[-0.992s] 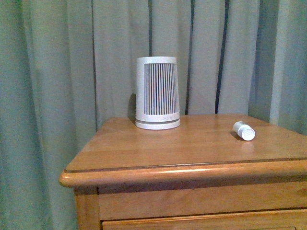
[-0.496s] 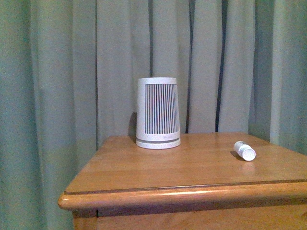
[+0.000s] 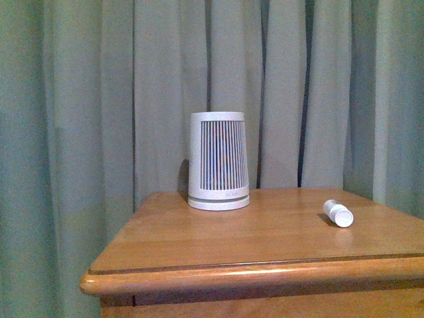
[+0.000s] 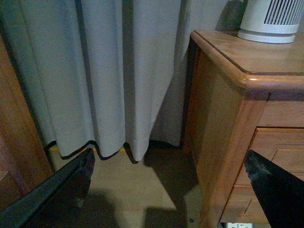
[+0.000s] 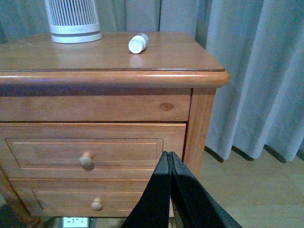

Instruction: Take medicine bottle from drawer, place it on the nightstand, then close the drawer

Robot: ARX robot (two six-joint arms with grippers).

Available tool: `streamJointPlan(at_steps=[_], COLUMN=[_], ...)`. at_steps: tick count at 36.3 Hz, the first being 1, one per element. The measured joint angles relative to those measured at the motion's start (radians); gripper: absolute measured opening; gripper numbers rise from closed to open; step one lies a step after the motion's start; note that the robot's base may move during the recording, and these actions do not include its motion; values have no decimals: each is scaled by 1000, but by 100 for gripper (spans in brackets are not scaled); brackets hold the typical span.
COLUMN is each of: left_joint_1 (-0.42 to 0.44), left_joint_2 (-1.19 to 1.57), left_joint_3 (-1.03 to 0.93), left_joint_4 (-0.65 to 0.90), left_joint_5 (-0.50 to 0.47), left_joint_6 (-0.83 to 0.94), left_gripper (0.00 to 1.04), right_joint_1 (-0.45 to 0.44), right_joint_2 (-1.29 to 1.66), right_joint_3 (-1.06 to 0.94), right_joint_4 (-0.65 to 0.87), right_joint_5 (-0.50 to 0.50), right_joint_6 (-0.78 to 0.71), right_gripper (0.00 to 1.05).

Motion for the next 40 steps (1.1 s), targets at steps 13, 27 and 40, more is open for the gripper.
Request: streamJointPlan(at_steps=[13,27,40], left_joint_1=[0,0,0], left_joint_2=[0,0,0], left_joint_3=[0,0,0], left_joint_4=[0,0,0], left_joint_5=[0,0,0], left_joint_6=[0,0,0], left_gripper=[98,98,98], right_joint_1=[0,0,0], right_joint_2=[0,0,0], right_joint_3=[0,0,0], right_joint_4=[0,0,0], right_joint_5=[0,0,0], right_joint_6=[-2,-2,-2], right_gripper=[59,98,98])
